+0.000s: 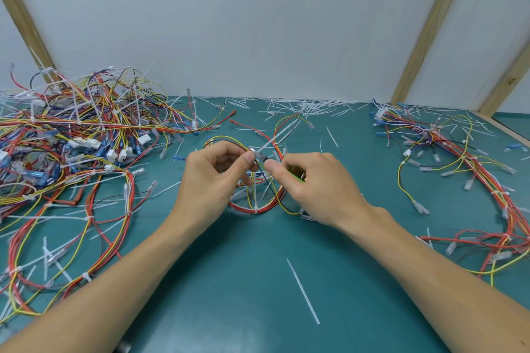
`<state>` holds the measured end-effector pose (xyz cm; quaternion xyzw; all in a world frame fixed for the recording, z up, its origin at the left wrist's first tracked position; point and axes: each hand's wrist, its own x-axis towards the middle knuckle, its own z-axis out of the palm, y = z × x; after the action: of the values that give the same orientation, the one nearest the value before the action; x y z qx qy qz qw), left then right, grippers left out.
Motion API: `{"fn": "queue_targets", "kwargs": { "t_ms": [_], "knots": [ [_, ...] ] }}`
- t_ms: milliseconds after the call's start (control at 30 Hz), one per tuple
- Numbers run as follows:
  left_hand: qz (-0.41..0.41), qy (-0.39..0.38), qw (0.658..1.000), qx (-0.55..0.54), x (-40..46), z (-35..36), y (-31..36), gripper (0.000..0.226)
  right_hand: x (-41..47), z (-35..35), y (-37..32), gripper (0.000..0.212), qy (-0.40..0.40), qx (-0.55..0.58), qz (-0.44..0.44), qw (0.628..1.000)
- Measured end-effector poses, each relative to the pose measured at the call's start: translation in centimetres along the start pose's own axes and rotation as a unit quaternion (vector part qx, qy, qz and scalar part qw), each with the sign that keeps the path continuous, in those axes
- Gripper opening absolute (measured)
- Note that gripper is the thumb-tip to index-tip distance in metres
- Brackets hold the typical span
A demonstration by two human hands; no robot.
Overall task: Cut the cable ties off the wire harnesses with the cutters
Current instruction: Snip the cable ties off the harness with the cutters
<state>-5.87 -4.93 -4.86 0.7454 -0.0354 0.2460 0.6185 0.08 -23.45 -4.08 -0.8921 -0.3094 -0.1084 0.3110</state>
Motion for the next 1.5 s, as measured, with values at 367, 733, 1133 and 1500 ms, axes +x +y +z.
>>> {"fn": "queue_targets", "kwargs": {
  "t_ms": [367,733,1133,1500],
  "knots": [
    [0.0,-0.006,1.0,-0.001,0.0,0.0,-0.1,0.012,0.0,-0.2,-0.2,0.059,-0.009,0.001,0.005,1.0],
    [-0.01,-0.002,1.0,0.011,-0.1,0.1,0.1,0.01,0.0,-0.2,-0.3,0.059,-0.009,0.017,0.002,1.0],
    [-0.126,0.047,0.982,-0.132,0.9,-0.9,0.5,0.012,0.4,-0.2,-0.1,0.07,0.03,0.13,0.053,0.99],
    [-0.167,0.044,0.962,-0.212,1.1,-1.3,0.2,0.038,-0.3,1.5,-0.6,0.033,-0.037,0.056,0.07,0.995]
  ]
}}
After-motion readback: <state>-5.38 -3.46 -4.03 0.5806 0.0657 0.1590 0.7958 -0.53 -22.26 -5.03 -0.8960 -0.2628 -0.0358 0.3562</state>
